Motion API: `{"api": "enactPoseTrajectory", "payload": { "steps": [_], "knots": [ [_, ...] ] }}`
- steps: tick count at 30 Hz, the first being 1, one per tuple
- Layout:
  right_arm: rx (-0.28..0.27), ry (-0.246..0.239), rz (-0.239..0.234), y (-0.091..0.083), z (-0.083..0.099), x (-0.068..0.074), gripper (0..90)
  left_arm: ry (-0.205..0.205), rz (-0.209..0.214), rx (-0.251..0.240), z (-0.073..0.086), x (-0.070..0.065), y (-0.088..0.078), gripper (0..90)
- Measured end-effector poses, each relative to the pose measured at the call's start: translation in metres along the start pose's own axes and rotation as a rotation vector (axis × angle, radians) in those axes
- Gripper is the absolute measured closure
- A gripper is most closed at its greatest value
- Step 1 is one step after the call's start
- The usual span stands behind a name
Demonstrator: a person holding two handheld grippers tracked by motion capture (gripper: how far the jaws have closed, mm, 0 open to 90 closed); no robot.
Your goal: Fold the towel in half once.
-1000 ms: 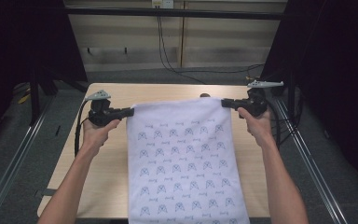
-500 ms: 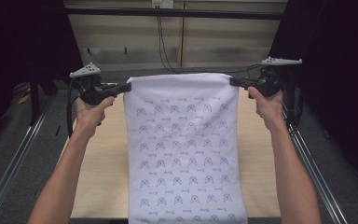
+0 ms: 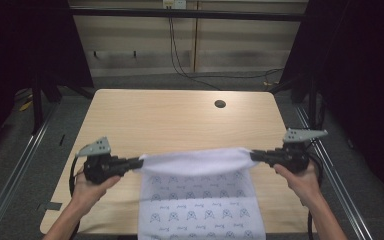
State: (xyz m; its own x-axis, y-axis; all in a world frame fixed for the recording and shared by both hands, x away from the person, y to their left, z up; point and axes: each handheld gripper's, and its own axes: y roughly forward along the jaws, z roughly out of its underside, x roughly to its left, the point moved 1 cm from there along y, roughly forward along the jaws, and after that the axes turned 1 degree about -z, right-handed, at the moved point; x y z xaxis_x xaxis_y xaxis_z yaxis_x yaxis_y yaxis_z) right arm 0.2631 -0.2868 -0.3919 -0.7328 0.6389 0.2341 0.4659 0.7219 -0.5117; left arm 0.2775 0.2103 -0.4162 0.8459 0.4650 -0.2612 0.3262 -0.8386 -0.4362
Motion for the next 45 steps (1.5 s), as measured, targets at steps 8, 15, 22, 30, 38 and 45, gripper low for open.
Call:
{"api": "enactPoseTrajectory", "payload": {
  "steps": [8, 15, 22, 30, 38, 45],
  "knots": [
    [0.159, 0.068, -0.044, 0.01, 0.079, 0.029, 86.9, -0.082, 0.031, 0.231, 0.071, -0.014, 0.019, 87.2],
    [0.27, 0.132, -0.031, 0.033, 0.104, 0.021, 86.9, -0.085, 0.056, 0.31, 0.082, -0.012, 0.034, 87.0],
    [0.329, 0.121, -0.006, 0.044, 0.108, 0.018, 87.2, -0.082, 0.064, 0.33, 0.086, -0.003, 0.041, 87.3],
    [0.309, 0.161, -0.002, 0.059, 0.098, 0.008, 87.2, -0.081, -0.023, 0.299, 0.07, 0.031, 0.054, 87.6],
    [0.303, 0.148, 0.037, 0.086, 0.076, -0.012, 87.3, -0.063, -0.122, 0.299, 0.043, 0.074, 0.078, 87.6],
    [0.278, 0.162, 0.113, 0.098, 0.061, -0.046, 87.3, -0.088, -0.195, 0.282, 0.026, 0.107, 0.094, 87.6]
  ]
}}
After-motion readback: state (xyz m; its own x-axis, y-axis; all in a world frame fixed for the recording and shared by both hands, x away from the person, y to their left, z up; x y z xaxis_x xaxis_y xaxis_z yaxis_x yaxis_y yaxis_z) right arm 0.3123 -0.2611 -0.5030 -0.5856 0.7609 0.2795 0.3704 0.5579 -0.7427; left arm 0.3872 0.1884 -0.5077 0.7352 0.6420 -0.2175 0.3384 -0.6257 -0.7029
